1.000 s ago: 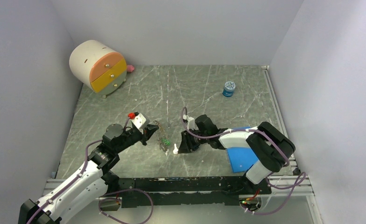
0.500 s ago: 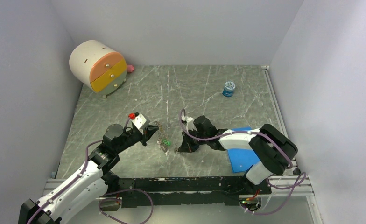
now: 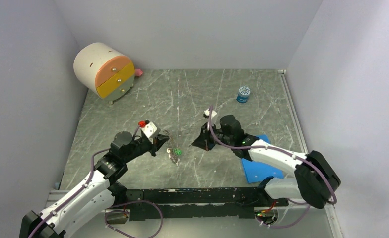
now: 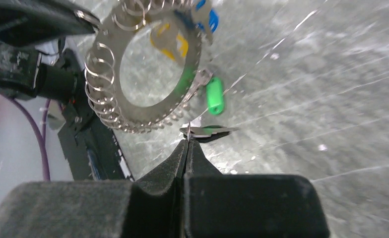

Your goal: Put the keys on the keyring

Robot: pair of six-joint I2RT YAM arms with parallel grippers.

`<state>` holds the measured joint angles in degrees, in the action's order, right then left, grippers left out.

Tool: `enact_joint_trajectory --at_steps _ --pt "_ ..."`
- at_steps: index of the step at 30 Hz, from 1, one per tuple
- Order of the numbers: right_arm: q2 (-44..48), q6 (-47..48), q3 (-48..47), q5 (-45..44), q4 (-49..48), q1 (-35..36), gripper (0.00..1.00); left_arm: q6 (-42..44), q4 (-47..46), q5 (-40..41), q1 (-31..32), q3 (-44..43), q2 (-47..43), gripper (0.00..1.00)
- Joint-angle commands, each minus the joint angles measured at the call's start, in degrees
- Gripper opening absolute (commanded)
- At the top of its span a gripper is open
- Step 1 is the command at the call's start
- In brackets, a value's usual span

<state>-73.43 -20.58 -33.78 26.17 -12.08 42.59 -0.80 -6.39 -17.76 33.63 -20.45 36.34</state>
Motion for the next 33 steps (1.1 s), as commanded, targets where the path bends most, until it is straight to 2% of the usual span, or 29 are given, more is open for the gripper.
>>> enact_joint_trajectory --at_steps 1,4,8,13,17,25,33 --pt "5.6 3.1 -1.8 -3.4 0.5 -2.3 0.0 2.6 -2.2 -3.2 0.0 -3.5 1.3 0.03" --pt "8.6 6.6 -2.9 -7.0 1.6 -3.3 0.0 3.5 -1.5 -3.7 0.1 -4.4 2.6 0.03" --pt "11.0 9.8 -3.7 -6.8 2.2 -5.2 0.0 5.2 -1.3 -5.0 0.0 -4.9 4.3 0.03" --pt "10.3 11.8 -7.5 2.3 7.0 -7.5 0.0 5.8 -3.2 -7.9 0.1 -5.4 7.0 0.03" --pt "11.4 11.5 -6.4 6.7 2.9 -7.5 0.0 6.1 -6.7 -10.4 0.1 -4.6 8.4 0.03" --pt "8.3 14.7 -9.0 13.8 3.8 -6.2 0.0 7.2 -10.4 -12.0 0.2 -2.4 7.2 0.03" --pt "6.4 19.7 -11.0 11.3 4.9 -1.8 0.0 6.6 -10.7 -14.5 0.2 -1.7 8.8 0.03"
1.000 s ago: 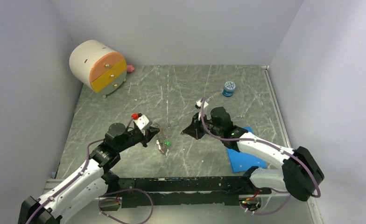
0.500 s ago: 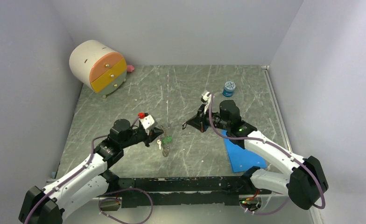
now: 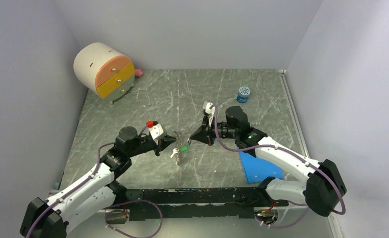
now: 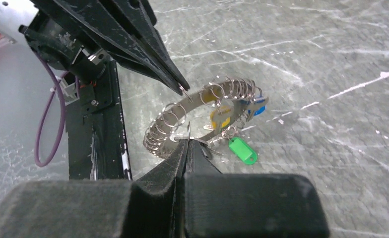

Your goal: Put the keys on the keyring

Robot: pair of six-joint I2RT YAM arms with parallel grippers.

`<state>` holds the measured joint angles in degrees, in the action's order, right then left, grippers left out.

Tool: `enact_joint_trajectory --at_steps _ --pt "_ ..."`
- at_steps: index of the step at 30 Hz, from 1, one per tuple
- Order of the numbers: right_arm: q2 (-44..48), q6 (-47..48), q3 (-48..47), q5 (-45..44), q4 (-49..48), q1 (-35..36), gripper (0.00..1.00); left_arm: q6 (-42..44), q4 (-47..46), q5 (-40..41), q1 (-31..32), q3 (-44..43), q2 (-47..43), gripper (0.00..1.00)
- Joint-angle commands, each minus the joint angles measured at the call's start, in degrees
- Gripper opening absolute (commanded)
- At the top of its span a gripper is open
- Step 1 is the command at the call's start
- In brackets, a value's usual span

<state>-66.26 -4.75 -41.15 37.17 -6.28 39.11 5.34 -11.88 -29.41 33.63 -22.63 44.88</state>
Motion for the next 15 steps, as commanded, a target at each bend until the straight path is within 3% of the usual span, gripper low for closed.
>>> enact_joint_trajectory --at_steps 1,15 --pt "-1.1 4.2 -4.1 0.3 -0.6 1.9 0.0 0.2 -5.5 -2.9 0.2 0.6 0.2 0.03" --pt "-7.4 9.4 -10.7 -0.3 4.7 5.7 0.0 -1.0 -7.0 -3.9 0.4 0.6 1.1 0.02"
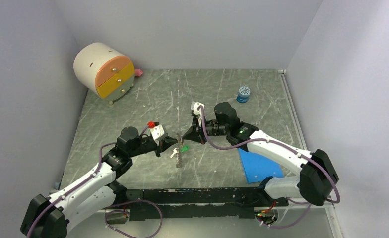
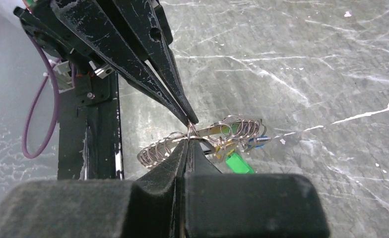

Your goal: Put the keys on the keyring

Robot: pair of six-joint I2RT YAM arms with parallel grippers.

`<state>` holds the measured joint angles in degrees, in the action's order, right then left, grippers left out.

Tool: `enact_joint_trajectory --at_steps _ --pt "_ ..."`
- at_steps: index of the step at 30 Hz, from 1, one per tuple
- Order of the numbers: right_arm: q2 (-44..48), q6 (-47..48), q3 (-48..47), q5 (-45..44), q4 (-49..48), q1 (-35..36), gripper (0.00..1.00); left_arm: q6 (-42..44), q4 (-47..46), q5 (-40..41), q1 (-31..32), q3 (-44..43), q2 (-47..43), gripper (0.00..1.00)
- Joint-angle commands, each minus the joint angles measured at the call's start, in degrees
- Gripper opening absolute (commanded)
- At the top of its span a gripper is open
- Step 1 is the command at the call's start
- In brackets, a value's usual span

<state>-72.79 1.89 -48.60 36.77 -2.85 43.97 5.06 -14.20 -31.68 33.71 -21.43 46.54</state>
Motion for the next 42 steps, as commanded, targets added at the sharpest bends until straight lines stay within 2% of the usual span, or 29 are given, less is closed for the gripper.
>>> enact_joint_trajectory --at_steps 1,7,12,25,42 --pt "-1.1 2.9 -3.4 0.4 1.5 1.1 0.0 -0.7 -4.8 -1.5 0.3 -0.5 -0.7 0.02" --pt "-3.1 2.6 -4.0 1.0 1.2 2.5 0.0 -0.9 -4.4 -1.1 0.4 -0.7 -0.9 0.03" --pt "-4.0 2.1 -4.4 -1.9 1.3 3.3 0.0 -0.8 -3.9 -1.3 0.5 -1.0 -1.3 0.03" --pt "-1.8 -1.5 -2.2 -4.9 -4.0 3.3 0.0 -0.7 -2.5 -1.7 0.5 -1.5 -1.2 0.03" --pt "-1.7 -0.5 -1.5 -12.2 -0.8 3.3 0.0 -1.0 -1.7 -0.7 0.5 -1.4 -2.7 0.03"
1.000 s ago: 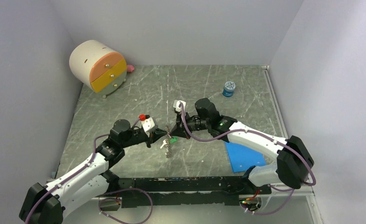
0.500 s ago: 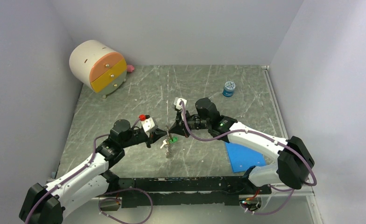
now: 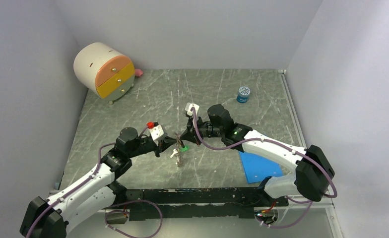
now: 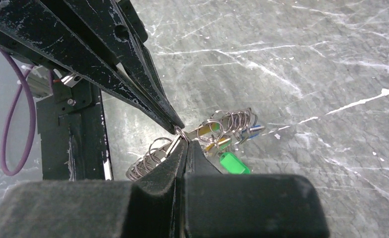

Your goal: Put the keys on the keyring

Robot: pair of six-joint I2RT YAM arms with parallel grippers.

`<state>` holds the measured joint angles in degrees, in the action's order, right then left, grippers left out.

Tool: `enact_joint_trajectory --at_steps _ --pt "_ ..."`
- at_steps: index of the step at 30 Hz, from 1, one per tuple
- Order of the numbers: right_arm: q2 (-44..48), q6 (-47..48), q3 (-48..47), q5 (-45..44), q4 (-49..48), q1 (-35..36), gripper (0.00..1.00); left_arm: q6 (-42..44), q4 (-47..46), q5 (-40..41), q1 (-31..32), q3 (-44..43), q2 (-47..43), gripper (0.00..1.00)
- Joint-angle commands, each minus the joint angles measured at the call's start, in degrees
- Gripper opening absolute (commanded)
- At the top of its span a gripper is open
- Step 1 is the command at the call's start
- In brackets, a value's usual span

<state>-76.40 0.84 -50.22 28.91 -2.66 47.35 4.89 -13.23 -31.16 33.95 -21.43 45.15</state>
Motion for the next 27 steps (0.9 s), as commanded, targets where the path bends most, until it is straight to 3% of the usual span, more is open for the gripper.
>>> enact_joint_trajectory --at_steps 1,13,27 --pt "2.0 0.6 0.1 -4.7 -0.9 -0.1 0.0 -0.9 -2.7 -1.3 0.3 -1.5 -1.3 0.03" --pt "2.8 1.2 1.4 -6.8 -1.1 -0.1 0.0 -2.6 -3.6 -0.8 0.3 -1.2 -1.9 0.03" --pt "5.1 1.7 2.9 -8.6 -1.6 0.0 0.0 -10.5 -7.7 -0.2 0.3 0.2 -2.4 0.03"
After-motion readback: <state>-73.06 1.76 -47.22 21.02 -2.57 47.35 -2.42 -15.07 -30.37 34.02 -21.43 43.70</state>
